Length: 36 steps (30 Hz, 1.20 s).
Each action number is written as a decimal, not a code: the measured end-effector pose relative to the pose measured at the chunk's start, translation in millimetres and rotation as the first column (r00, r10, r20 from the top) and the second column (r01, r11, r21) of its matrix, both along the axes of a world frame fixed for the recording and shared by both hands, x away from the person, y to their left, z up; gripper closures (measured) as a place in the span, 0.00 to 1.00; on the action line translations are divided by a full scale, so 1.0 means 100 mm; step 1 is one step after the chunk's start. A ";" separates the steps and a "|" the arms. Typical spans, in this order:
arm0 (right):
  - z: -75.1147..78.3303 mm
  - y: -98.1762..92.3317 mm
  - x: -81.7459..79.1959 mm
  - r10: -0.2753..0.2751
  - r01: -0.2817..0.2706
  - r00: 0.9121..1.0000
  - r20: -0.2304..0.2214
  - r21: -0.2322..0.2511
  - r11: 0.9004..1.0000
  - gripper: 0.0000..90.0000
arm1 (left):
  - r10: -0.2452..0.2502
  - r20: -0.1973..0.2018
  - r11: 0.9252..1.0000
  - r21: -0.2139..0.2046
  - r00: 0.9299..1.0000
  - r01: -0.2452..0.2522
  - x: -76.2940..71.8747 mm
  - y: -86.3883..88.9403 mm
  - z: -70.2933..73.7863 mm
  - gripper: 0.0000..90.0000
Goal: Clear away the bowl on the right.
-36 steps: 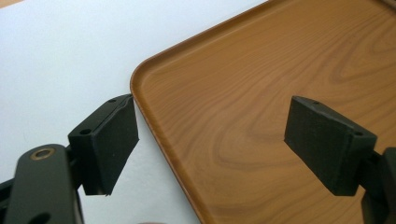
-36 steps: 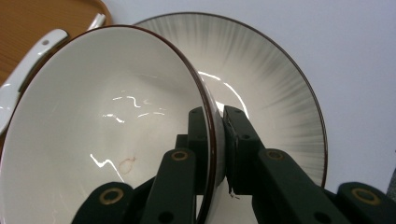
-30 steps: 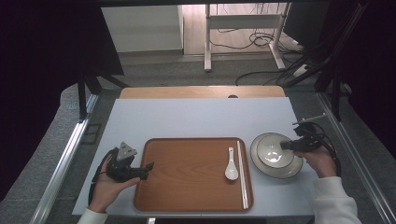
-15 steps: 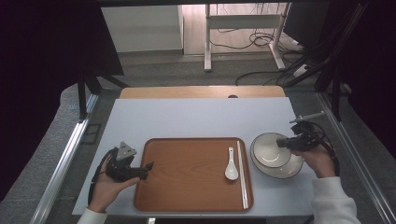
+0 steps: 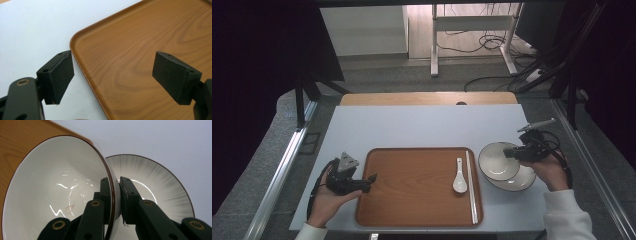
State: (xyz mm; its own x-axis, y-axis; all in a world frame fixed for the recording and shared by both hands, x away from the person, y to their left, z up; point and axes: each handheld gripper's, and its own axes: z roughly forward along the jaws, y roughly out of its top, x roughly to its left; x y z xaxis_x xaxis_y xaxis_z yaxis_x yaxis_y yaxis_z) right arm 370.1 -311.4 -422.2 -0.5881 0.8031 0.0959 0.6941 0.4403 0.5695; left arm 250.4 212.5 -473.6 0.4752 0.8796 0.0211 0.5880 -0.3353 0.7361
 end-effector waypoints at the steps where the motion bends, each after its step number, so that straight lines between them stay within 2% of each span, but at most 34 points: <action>1: 0.00 0.00 0.00 0.001 -0.001 1.000 0.004 -0.001 1.000 0.90 | 0.000 0.000 1.000 0.000 1.000 0.000 0.00 0.00 0.00 0.19; 9: 0.00 0.05 -0.01 0.020 -0.020 1.000 -0.001 -0.012 1.000 0.90 | -0.002 -0.007 1.000 0.006 1.000 0.002 0.01 0.00 -0.02 0.19; 30: 0.06 0.28 -0.08 0.093 -0.091 0.995 0.028 -0.043 0.995 0.89 | -0.001 -0.009 1.000 0.010 1.000 0.002 0.01 -0.02 -0.05 0.19; 36: 0.08 0.35 -0.11 0.113 -0.111 0.993 0.034 -0.056 0.992 0.88 | -0.008 -0.011 1.000 0.024 1.000 0.008 0.02 -0.03 -0.05 0.19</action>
State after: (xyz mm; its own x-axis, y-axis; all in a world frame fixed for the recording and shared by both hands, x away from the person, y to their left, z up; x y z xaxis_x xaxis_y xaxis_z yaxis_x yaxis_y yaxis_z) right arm 359.4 -276.3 -414.3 -0.6769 0.7354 0.0307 0.6177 0.5450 0.5669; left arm 252.0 209.3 -478.9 0.4824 0.8752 0.0366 0.5933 -0.3572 0.7214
